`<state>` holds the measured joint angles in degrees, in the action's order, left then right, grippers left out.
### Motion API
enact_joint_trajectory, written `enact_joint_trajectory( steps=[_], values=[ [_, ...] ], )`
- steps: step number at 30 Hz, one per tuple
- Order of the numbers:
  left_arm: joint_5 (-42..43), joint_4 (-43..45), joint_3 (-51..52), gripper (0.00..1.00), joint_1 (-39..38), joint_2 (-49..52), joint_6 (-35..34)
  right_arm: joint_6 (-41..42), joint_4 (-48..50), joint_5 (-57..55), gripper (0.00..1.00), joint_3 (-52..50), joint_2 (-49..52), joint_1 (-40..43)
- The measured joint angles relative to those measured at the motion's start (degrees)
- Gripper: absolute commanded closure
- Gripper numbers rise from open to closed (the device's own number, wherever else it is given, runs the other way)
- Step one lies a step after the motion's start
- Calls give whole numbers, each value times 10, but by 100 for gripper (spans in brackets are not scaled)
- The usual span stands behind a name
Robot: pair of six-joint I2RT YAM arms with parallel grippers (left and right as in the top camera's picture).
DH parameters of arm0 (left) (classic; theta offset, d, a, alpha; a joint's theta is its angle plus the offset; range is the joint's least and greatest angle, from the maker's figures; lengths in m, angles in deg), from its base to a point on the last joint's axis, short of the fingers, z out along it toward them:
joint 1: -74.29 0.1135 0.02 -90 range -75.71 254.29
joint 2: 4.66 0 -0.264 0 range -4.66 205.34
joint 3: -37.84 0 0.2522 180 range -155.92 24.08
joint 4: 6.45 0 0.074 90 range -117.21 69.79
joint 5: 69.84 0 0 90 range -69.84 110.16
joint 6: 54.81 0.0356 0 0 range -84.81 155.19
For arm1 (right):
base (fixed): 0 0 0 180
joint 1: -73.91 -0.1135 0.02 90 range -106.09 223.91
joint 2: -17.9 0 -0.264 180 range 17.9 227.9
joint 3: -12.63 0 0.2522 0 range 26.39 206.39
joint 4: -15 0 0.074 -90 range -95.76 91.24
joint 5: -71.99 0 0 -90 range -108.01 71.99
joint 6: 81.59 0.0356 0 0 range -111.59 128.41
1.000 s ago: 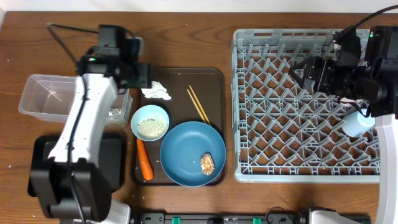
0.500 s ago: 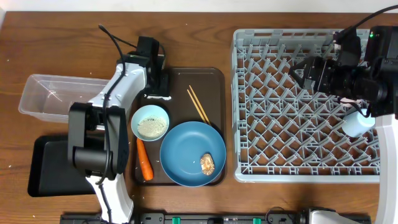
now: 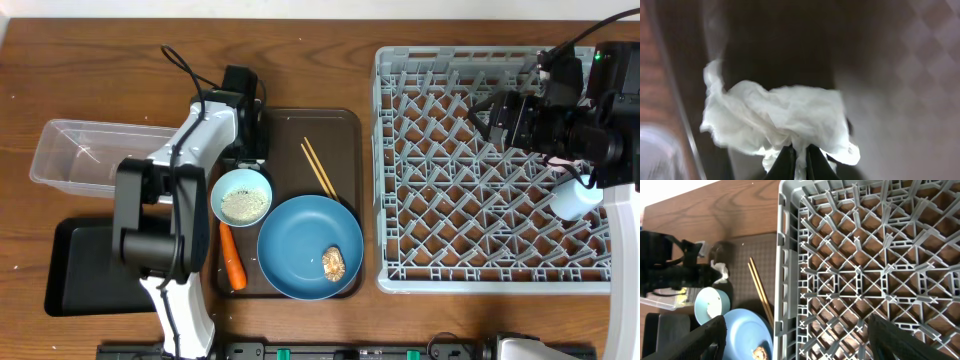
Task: Sort waste into correct bins and load items into the dishwasher rack
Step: 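Grasp white tissue with left gripper, drop into clear bin, then grasp light-blue rice bowl with left gripper and lift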
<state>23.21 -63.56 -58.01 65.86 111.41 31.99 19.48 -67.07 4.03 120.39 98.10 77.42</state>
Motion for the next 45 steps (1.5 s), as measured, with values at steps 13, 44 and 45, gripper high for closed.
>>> enact_joint_trajectory(
  steps=[13,44,45],
  values=[
    [-42,-125,-40,94,40,-218,-17,0,2,-9,16,0,0,0],
    [58,-195,31,43,17,-234,-42,0,5,-10,15,0,0,0],
    [58,-177,49,43,2,-233,-40,0,6,-10,16,0,0,0]
  ],
)
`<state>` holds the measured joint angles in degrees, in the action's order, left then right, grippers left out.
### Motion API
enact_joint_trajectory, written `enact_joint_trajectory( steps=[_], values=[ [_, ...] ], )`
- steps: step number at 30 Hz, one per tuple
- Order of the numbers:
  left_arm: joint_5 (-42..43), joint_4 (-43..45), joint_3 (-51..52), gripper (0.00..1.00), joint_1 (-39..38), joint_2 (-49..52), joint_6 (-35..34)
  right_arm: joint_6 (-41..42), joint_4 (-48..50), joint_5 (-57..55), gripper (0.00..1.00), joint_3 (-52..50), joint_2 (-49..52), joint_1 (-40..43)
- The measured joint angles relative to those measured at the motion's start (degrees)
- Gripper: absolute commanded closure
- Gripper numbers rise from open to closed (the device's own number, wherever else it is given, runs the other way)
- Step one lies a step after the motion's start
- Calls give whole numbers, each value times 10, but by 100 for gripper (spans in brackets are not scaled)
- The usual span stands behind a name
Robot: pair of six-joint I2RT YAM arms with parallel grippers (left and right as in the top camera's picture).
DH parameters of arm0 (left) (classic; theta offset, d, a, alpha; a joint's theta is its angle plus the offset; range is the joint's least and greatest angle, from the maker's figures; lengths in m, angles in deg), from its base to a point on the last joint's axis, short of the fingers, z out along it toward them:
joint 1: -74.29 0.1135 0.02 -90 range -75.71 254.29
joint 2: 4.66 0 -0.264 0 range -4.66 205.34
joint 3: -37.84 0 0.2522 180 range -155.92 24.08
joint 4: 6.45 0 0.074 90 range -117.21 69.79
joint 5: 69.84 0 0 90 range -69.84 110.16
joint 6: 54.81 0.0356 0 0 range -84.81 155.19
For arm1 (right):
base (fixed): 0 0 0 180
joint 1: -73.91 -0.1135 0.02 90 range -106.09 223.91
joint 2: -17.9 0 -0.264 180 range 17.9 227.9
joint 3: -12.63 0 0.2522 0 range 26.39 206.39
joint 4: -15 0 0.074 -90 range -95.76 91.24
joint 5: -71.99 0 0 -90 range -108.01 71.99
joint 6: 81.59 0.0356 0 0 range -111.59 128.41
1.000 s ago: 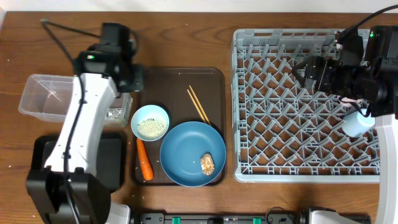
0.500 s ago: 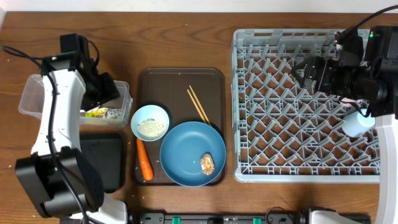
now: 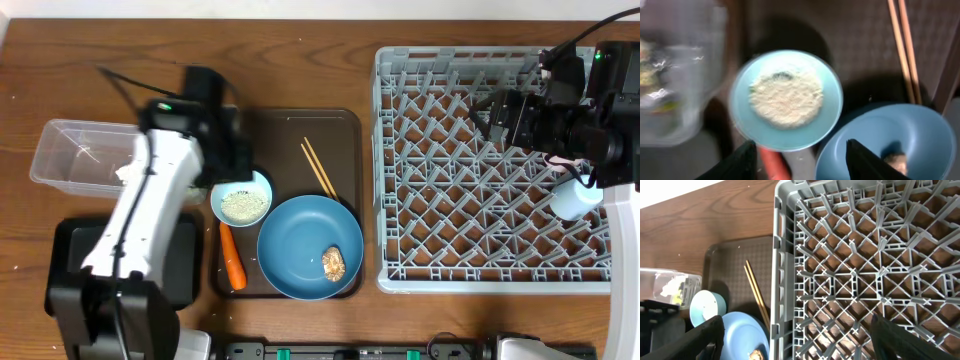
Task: Sort waste into correct bins and load items into the dishwasher rack
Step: 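Grasp light-blue rice bowl with left gripper and lift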
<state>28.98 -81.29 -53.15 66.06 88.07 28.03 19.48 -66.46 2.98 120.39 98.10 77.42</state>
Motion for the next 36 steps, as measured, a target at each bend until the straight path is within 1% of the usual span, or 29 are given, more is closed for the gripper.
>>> enact_joint_trajectory(
  steps=[2,5,7,10,13,16,18,20,23,24,27,32,36],
  values=[
    [0,41,39,43,-31,3,0,0,1,0,17,0,0,0],
    [0,93,82,47,-61,12,-13,0,0,0,18,0,0,0],
    [0,119,101,47,-70,17,-21,0,-2,0,18,0,0,0],
    [-2,150,119,51,-77,23,-27,0,-2,0,18,0,0,0],
    [-9,168,127,51,-81,28,-33,0,-2,0,18,0,0,0],
    [-19,179,134,61,-81,42,-38,0,-2,0,18,0,0,0],
    [-24,186,136,64,-81,59,-38,0,-2,0,18,0,0,0],
    [-28,195,139,69,-81,78,-39,0,-2,0,18,0,0,0],
    [-28,206,139,81,-81,103,-43,0,-2,0,18,0,0,0],
    [-27,208,139,87,-82,108,-44,0,-2,0,18,0,0,0],
    [-28,210,139,94,-85,113,-47,0,-4,0,17,0,0,0],
    [-32,205,137,94,-85,111,-49,0,-5,0,17,0,0,0],
    [-35,182,125,94,-89,109,-49,0,-5,0,17,0,0,0]
  ],
)
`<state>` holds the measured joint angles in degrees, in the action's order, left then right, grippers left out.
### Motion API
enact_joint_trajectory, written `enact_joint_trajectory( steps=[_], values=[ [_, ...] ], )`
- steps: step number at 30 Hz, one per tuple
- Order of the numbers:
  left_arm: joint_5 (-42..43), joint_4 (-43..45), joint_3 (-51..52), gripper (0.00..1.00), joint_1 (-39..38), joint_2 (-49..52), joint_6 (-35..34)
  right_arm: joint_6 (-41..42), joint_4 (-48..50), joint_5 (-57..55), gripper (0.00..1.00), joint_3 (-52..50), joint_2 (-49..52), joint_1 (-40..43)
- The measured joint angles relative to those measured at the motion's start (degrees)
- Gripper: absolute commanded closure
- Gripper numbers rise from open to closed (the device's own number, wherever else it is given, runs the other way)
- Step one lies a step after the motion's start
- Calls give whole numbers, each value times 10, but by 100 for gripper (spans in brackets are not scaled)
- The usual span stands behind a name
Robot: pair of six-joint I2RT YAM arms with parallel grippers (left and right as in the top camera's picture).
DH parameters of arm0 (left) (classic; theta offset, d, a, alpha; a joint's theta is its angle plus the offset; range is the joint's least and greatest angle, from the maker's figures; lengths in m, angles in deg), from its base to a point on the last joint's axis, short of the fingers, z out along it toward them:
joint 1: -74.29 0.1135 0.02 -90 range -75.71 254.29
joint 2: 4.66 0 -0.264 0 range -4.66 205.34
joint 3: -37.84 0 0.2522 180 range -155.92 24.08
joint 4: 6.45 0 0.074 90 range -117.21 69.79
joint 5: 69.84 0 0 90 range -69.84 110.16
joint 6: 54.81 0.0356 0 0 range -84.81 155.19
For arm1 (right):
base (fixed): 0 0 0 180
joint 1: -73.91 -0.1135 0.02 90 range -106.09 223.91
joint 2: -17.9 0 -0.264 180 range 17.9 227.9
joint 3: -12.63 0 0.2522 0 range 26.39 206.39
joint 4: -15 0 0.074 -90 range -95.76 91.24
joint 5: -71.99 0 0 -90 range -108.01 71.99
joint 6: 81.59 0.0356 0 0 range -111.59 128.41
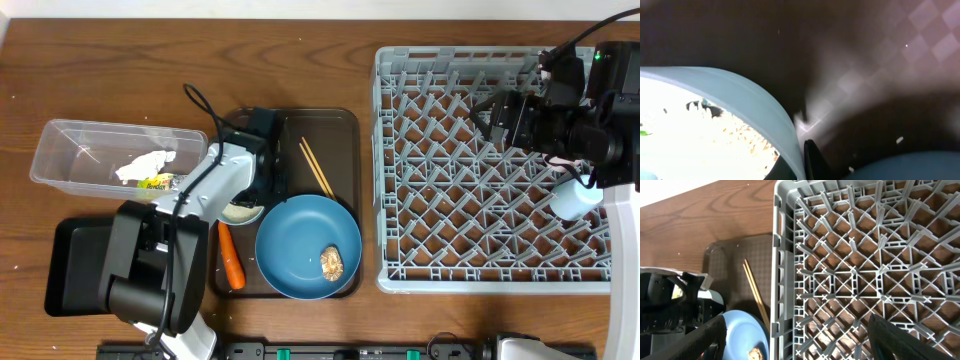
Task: Sort waste into correct bins and load items into the dishwasher rack
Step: 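Grasp light-blue rice bowl with left gripper and lift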
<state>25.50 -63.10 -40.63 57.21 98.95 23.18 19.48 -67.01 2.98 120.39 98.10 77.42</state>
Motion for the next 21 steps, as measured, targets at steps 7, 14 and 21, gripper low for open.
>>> enact_joint_trajectory(
  steps=[7,14,21],
  values=[
    [1,-40,-24,94,-18,-38,0,0,1,0,17,0,0,0],
    [2,-71,-37,94,-28,-135,-14,0,2,0,16,0,0,0],
    [5,-115,-37,94,4,-208,-38,0,2,0,15,0,0,0]
  ],
)
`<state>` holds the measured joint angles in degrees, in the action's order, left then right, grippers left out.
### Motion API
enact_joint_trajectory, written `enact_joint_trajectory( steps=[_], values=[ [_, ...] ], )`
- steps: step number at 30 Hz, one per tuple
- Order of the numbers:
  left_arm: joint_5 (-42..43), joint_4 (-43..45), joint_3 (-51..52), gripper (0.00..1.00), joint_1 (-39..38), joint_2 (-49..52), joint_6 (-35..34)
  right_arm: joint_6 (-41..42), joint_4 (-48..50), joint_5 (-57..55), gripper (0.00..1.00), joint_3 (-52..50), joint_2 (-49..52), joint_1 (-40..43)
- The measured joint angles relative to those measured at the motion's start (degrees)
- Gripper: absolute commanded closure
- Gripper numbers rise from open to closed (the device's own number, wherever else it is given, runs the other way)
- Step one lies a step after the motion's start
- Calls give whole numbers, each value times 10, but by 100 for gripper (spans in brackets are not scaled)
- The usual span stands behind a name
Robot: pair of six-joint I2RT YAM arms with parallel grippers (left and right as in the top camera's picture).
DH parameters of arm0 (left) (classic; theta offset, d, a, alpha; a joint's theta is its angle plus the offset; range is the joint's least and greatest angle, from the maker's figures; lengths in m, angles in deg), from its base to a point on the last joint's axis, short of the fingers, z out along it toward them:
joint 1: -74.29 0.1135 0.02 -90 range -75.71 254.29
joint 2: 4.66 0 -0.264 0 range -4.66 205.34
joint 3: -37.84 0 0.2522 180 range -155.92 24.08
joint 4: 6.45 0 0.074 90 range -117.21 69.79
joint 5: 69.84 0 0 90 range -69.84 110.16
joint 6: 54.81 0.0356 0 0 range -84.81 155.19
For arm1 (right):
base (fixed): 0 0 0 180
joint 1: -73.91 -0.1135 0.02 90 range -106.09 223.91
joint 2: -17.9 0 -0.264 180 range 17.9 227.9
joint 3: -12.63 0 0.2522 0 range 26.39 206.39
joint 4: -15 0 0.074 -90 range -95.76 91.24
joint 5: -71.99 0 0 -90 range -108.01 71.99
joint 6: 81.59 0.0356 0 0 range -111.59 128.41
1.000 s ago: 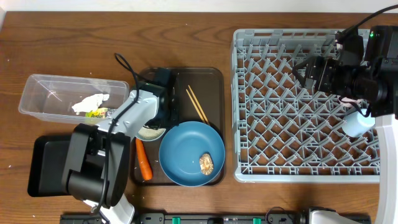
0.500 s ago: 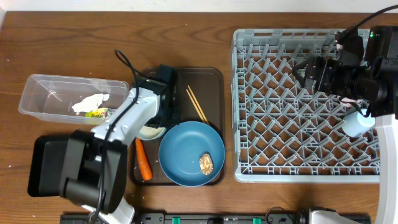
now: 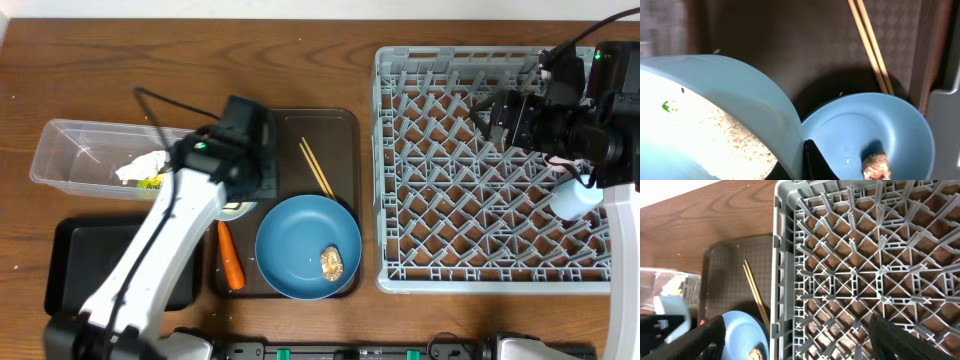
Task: Sort waste into correct bins and load items into the dishwasher rack
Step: 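Grasp light-blue rice bowl with left gripper and lift, then tip rice from bowl onto black tray with left gripper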
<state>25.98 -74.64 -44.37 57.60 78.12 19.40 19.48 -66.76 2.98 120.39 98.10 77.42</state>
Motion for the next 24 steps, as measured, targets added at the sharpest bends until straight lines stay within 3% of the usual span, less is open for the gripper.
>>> enact_joint_trajectory(
  steps=[11,24],
  values=[
    [93,-68,1,94,210,-117,12,0,6,0,15,0,0,0],
    [361,-90,82,94,600,-120,197,0,17,0,15,0,0,0]
  ],
)
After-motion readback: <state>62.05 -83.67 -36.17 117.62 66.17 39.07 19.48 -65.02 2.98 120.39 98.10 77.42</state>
